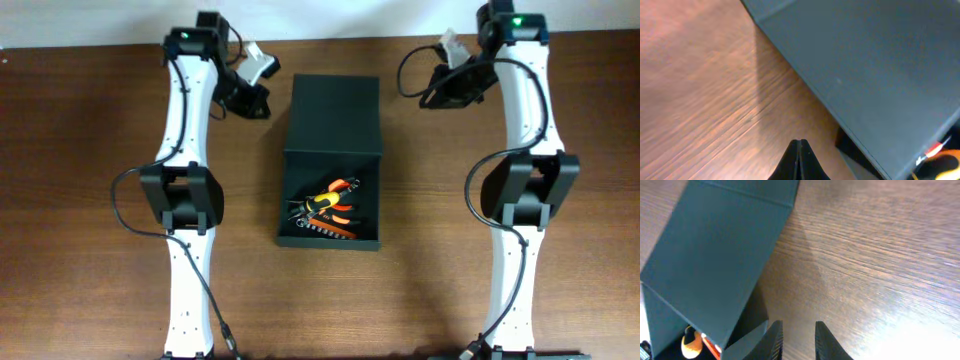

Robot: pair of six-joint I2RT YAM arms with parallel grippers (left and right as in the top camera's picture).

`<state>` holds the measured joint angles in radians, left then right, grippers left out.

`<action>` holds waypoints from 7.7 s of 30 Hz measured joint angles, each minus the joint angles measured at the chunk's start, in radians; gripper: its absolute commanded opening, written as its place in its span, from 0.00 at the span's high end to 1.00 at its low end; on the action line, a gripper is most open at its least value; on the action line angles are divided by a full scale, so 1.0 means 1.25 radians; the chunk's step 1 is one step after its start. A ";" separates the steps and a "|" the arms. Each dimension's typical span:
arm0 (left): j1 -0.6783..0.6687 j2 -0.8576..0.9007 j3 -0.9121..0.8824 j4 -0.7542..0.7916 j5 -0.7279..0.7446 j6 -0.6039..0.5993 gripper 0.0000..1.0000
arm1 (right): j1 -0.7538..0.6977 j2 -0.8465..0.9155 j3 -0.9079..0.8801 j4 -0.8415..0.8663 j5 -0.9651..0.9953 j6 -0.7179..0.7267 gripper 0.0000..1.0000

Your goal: Pack container

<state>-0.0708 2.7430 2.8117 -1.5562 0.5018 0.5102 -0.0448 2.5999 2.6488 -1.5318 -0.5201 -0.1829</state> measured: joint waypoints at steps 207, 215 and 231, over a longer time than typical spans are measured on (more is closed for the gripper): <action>0.005 -0.765 -0.832 0.138 -0.302 -0.174 0.98 | 0.539 -0.842 -1.023 0.180 0.331 0.332 0.88; 0.003 -0.786 -0.833 0.139 -0.298 -0.174 0.98 | 0.594 -0.842 -1.189 0.315 0.253 0.353 0.88; 0.003 -0.786 -0.833 0.140 -0.289 -0.174 0.98 | 0.595 -0.818 -1.297 0.391 0.202 0.310 0.87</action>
<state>-0.0673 1.7611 1.7706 -1.3815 0.1402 0.2928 0.6994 1.5780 1.0271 -1.0435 -0.2676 0.2050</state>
